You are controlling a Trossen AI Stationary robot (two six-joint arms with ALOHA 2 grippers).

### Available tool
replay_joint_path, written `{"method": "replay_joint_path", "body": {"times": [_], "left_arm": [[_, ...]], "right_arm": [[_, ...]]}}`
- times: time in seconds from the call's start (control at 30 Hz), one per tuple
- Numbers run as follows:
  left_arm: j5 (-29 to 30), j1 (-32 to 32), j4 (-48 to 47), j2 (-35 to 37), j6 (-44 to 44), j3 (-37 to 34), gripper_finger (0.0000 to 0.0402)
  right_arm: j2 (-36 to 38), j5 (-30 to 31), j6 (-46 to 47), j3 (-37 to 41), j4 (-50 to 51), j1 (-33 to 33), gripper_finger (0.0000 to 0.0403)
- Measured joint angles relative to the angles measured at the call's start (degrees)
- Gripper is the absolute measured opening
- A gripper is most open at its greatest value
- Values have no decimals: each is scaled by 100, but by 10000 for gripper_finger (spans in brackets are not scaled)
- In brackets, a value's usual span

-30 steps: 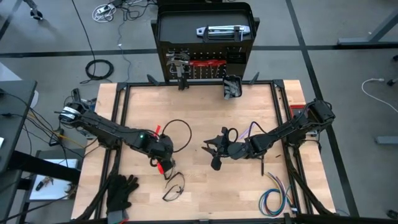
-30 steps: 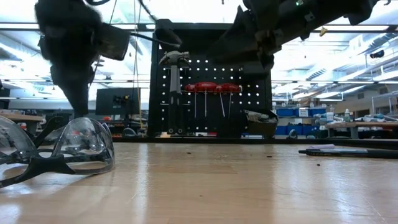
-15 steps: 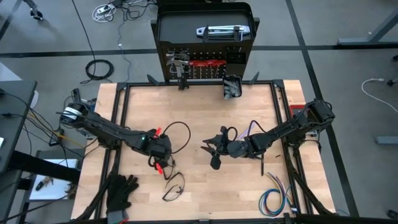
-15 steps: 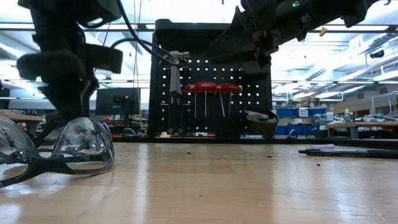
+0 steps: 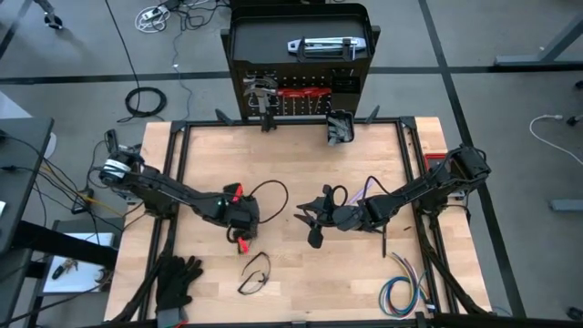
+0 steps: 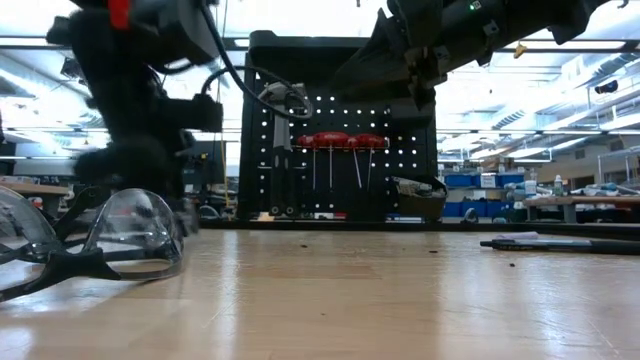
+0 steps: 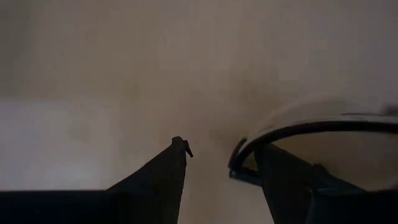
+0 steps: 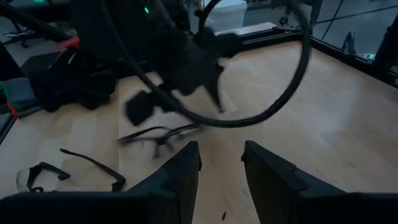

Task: Hang tools onto peg board
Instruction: Hang the top glasses on the pegboard

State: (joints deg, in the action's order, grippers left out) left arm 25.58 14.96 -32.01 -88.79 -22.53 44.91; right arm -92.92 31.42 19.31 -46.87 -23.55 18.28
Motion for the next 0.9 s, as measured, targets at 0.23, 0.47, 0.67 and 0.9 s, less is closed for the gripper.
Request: {"method": "replay_joint_path", "body": {"times": [0.23,0.47,0.67,0.9], "left_arm": [[1903,-227,-651,-59,-163,165,188],[1432,-234,-1984,2,267,1211,188],[809,-263,-1548,210,125,1585,188],[-76,-804,-274,383,-171,849,188]], "right_arm": [[0,-2,0,0,37,2,137],[-2,-2,57,0,103,9,135],[-2,-8,64,1,104,101,136],[-2,-15,60,0,140,126,135]]}}
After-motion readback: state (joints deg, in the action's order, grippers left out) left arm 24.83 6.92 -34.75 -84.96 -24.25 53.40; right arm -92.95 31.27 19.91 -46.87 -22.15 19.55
